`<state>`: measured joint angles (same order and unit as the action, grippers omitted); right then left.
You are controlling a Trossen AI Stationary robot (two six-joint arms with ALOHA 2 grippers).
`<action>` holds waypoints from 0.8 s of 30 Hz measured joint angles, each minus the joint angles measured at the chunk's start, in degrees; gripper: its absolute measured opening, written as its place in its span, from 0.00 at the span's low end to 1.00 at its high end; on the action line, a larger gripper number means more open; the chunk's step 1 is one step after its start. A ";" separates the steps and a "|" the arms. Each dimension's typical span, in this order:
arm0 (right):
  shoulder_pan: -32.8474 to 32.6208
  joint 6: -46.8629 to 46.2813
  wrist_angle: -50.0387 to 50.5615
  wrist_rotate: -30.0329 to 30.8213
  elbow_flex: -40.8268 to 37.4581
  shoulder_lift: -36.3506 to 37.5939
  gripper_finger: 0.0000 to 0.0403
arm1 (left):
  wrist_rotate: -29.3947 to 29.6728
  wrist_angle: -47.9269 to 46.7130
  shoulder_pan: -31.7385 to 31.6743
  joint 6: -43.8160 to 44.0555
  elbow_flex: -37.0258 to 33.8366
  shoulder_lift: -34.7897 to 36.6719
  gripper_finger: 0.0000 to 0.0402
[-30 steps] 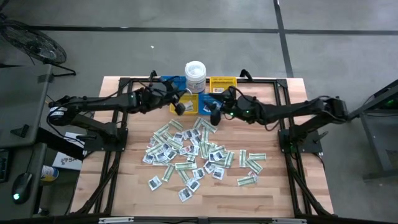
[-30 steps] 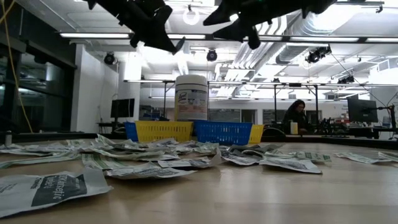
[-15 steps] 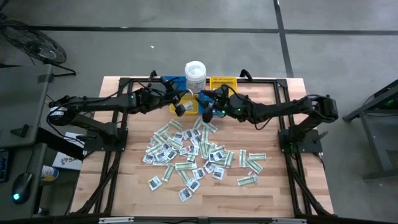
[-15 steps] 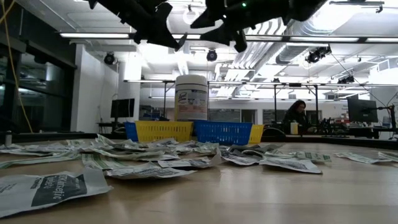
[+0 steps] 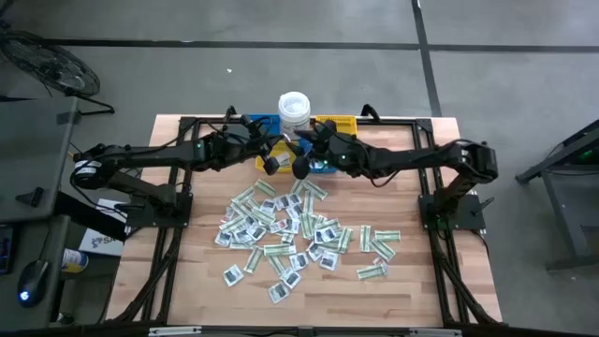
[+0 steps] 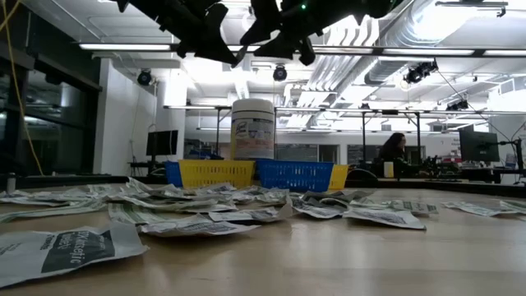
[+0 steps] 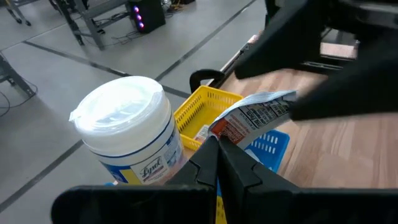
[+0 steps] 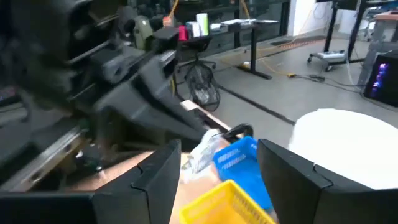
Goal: Pick & Place First Aid Supplies
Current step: Put the orange ointment pack into the right yellow bin
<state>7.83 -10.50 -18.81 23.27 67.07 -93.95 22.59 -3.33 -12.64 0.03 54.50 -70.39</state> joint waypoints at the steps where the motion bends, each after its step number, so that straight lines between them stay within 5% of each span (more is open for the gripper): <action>1: 0.24 -0.06 0.02 -0.02 0.00 0.02 0.49 | 0.02 0.02 0.00 0.00 0.00 0.00 0.00; 7: 1.70 -2.42 2.02 -5.29 0.00 0.00 0.35 | -0.03 -0.05 0.00 0.00 -0.02 0.00 0.00; 24: 2.35 -1.13 0.78 -5.74 -0.02 0.02 0.02 | -1.03 -0.18 -0.02 0.02 -0.02 0.00 0.00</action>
<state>10.18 -11.64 -18.02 17.53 67.05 -93.93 21.56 -3.51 -12.67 0.05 54.48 -70.39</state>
